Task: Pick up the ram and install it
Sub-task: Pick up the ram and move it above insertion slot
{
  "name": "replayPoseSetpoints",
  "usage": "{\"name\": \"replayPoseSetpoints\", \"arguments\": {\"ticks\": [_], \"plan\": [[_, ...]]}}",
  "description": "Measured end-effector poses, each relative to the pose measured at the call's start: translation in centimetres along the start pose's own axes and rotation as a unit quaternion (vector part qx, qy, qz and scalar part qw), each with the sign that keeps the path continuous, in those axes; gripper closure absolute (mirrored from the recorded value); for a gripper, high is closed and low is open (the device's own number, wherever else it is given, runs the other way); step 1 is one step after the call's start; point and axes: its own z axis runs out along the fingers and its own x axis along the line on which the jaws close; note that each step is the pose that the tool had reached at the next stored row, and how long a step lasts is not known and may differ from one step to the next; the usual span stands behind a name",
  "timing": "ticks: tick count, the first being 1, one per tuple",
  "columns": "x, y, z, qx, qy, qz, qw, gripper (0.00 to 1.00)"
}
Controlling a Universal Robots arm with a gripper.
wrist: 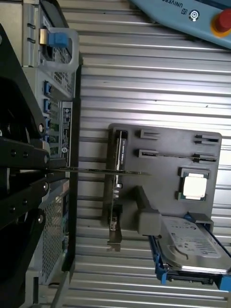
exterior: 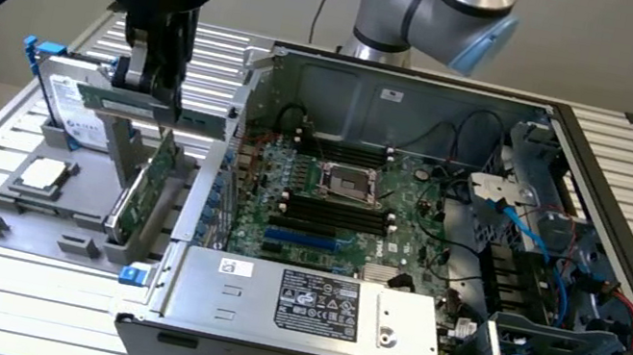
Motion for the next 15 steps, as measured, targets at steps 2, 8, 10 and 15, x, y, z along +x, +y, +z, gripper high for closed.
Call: {"name": "replayPoseSetpoints", "arguments": {"ticks": [2,8,10,15], "plan": [[0.0,-0.75,-0.11,-0.0004,-0.0015,0.000,1.0000,0.87],[0.1,-3.03,-0.43,-0.0014,-0.0066,-0.001,1.0000,0.87],[0.1,-3.81,-0.54,-0.0016,-0.0086,-0.002,1.0000,0.87],[0.2,-5.76,-0.76,-0.0021,-0.0147,-0.003,0.9999,0.87]]}}
